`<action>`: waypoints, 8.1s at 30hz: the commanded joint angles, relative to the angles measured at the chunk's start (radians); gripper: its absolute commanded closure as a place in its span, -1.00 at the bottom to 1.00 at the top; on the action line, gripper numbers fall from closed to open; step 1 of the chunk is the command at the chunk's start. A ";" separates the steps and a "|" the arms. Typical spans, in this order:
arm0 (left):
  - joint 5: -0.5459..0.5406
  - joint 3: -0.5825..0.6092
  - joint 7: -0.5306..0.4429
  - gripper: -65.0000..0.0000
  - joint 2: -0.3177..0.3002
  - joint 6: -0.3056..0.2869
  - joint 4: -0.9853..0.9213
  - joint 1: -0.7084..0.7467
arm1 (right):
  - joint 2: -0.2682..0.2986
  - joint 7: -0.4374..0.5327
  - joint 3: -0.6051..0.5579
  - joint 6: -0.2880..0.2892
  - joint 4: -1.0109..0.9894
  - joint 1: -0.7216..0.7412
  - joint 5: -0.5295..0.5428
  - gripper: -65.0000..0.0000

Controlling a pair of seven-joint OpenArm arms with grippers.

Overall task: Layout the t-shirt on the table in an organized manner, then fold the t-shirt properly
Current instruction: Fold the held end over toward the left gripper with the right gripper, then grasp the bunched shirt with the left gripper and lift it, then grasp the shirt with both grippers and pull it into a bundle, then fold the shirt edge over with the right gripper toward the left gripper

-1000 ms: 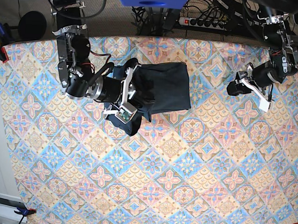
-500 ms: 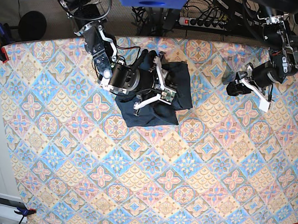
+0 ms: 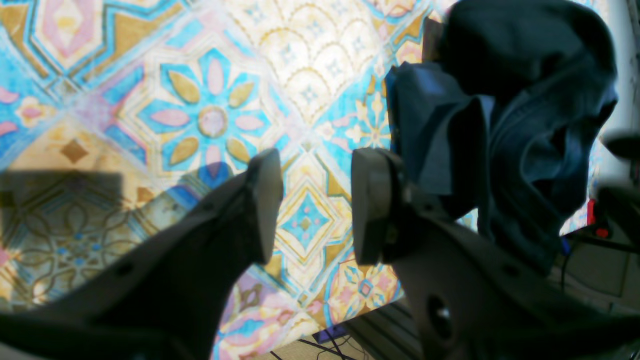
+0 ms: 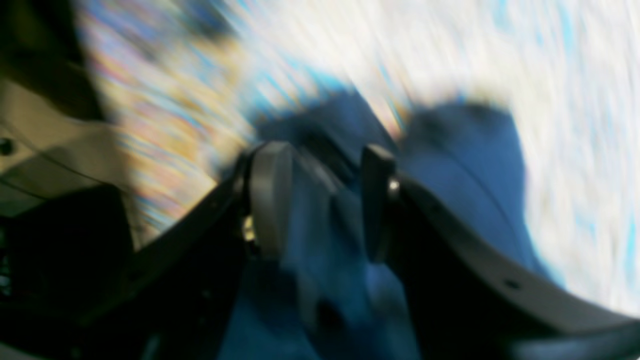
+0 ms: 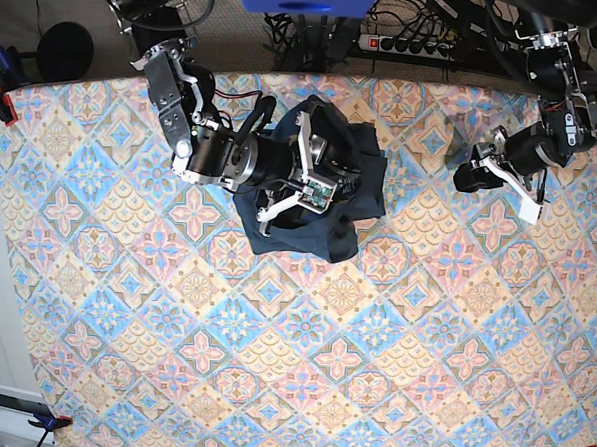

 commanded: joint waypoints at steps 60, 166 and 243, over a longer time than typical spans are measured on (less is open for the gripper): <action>0.147 0.276 -0.189 1.00 0.244 -0.017 -0.005 -0.263 | 0.032 0.010 0.486 -0.008 -0.071 0.024 0.007 0.52; 0.125 0.325 -0.206 0.25 0.152 -0.017 0.103 -0.039 | 0.038 0.011 0.081 -0.008 -0.179 0.148 -0.132 0.52; 0.200 0.337 -0.278 0.47 0.181 -0.015 0.205 0.009 | 0.037 0.079 0.175 -0.008 -0.386 0.338 -0.548 0.86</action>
